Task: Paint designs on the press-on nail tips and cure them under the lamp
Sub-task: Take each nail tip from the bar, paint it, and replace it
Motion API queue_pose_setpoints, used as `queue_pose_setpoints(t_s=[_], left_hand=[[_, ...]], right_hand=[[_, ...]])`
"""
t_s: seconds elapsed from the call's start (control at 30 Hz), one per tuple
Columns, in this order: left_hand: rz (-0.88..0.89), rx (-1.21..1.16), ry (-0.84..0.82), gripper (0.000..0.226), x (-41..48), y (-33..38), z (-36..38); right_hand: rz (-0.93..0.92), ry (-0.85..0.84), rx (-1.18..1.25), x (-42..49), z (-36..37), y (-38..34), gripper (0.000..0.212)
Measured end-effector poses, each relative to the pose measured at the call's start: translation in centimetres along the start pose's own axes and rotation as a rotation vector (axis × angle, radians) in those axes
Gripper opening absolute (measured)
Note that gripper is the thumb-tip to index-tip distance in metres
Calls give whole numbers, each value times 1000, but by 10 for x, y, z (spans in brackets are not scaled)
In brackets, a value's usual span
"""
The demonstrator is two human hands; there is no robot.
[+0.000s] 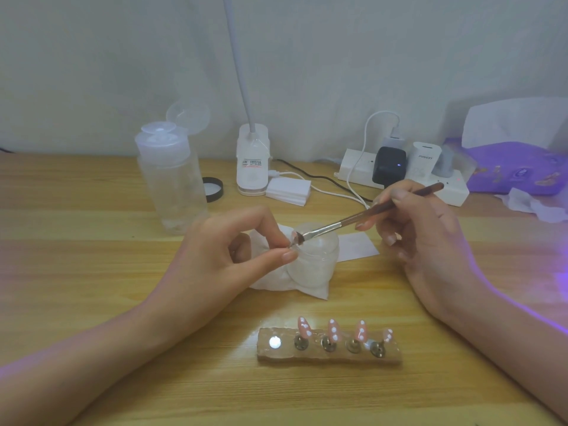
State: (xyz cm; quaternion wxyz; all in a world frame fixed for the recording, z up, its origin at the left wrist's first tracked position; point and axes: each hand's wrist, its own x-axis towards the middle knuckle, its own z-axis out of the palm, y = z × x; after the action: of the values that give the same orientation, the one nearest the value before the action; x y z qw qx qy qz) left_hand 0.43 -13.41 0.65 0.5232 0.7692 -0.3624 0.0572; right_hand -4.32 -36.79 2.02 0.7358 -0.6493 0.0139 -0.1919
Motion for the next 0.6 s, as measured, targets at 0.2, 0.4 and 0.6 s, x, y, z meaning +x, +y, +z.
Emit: queue_pose_setpoints(t_s=[0.2, 0.4, 0.6], left_hand=[[0, -8, -1, 23, 0, 0, 0], [7, -13, 3, 20, 0, 1, 0], [24, -3, 0, 22, 2, 0, 0]], right_hand=[[1, 34, 44, 1, -1, -1, 18], [51, 65, 30, 2, -1, 2, 30], [2, 14, -3, 4, -1, 4, 24]])
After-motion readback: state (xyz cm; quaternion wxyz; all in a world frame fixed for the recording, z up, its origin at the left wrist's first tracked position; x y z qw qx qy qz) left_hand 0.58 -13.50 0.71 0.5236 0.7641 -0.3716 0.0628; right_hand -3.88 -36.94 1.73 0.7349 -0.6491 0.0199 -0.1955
